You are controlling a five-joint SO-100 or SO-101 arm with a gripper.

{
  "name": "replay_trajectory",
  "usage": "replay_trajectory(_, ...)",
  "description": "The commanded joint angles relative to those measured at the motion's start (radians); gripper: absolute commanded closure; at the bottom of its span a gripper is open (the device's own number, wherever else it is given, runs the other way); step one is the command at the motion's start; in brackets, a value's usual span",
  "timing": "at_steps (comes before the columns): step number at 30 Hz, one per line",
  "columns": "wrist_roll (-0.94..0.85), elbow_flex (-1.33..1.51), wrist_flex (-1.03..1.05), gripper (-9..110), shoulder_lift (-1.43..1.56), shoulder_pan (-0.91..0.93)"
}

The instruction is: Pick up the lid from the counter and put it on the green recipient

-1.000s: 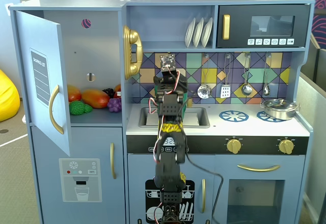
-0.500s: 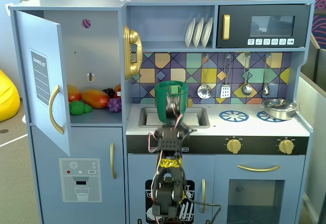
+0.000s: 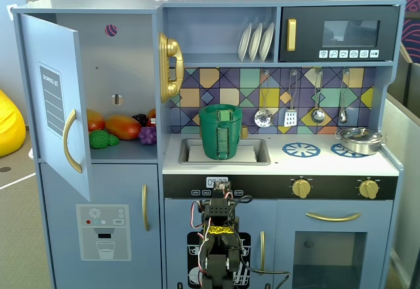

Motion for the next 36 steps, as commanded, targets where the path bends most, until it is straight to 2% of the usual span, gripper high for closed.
replay_trajectory(1,0.052,0.012,0.087,101,0.015,-0.021)
replay_trajectory(7,0.098,0.014,0.356,100,0.015,-0.086)
replay_trajectory(11,0.094,0.014,0.454,100,0.015,-0.075)
replay_trajectory(36,0.063,0.014,0.459,100,0.015,-0.046)
